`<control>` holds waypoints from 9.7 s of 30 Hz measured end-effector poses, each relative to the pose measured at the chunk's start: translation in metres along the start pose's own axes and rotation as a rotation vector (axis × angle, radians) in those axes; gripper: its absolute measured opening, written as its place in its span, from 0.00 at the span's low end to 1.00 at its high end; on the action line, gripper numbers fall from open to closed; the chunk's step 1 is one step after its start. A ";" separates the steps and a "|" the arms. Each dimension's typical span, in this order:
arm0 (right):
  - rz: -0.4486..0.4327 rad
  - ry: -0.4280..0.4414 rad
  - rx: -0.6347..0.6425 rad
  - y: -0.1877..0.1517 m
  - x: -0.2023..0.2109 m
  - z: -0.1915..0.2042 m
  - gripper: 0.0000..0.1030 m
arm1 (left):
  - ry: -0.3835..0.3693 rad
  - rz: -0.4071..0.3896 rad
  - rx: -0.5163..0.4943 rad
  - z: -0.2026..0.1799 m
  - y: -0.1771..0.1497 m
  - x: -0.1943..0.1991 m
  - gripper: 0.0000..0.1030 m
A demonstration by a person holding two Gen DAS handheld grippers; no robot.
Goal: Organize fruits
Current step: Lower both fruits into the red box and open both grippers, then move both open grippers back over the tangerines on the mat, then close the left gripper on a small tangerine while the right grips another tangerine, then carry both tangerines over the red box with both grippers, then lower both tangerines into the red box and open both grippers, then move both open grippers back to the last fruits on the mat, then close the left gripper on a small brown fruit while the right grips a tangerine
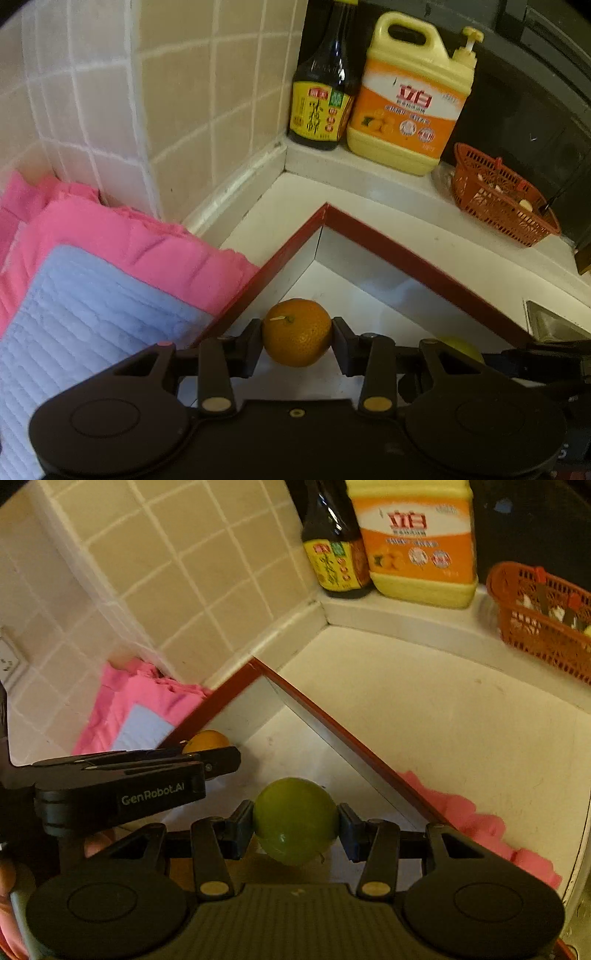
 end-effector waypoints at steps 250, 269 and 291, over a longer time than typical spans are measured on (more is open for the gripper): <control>0.315 0.360 0.693 -0.158 -0.135 0.312 0.71 | 0.610 -0.004 0.895 0.440 -0.283 0.152 0.70; 0.236 0.333 0.859 -0.177 -0.145 0.324 0.50 | 0.727 -0.024 0.810 0.417 -0.279 0.138 0.58; 0.065 0.371 0.894 -0.154 -0.069 0.324 0.37 | 0.732 -0.161 0.751 0.345 -0.255 0.240 0.49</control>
Point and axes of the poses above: each gripper's, at about its wrist camera, not at the fingertips, and x roughly against the way its jaws point, z to its left, y to its top, the point moved 1 cm from there along -x, roughly the way its jaws point, and after that the axes turned 12 degrees about y, right-handed, at the moved point
